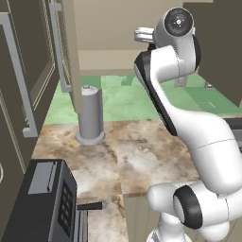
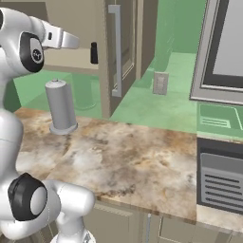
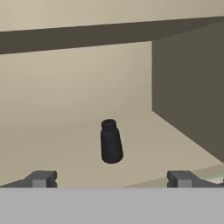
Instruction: Move the ketchup and shaker from the cabinet to the dining counter.
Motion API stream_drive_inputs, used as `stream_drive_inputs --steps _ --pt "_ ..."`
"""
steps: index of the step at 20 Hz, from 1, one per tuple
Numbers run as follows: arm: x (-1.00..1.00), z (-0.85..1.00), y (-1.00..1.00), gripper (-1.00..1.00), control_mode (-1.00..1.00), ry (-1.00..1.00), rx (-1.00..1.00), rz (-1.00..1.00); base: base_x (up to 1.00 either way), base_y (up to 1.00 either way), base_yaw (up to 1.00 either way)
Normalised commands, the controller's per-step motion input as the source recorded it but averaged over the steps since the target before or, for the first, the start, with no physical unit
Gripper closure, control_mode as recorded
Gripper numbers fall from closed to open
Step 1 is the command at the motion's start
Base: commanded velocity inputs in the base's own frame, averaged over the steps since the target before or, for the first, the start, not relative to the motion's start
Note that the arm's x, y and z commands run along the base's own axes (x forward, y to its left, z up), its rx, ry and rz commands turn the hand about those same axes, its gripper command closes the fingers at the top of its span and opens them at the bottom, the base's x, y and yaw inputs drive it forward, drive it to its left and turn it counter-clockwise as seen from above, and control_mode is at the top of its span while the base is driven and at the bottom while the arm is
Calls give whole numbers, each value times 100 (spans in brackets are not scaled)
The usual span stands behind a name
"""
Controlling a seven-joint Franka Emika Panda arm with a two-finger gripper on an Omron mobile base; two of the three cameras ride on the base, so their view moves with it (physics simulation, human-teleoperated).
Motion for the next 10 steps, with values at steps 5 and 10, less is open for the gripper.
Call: stream_drive_inputs --steps 5,10 --pt "18 -20 0 -100 -100 -2 0 0 0 0 0" --pt "19 -11 0 -100 -100 0 -1 0 0 0 0"
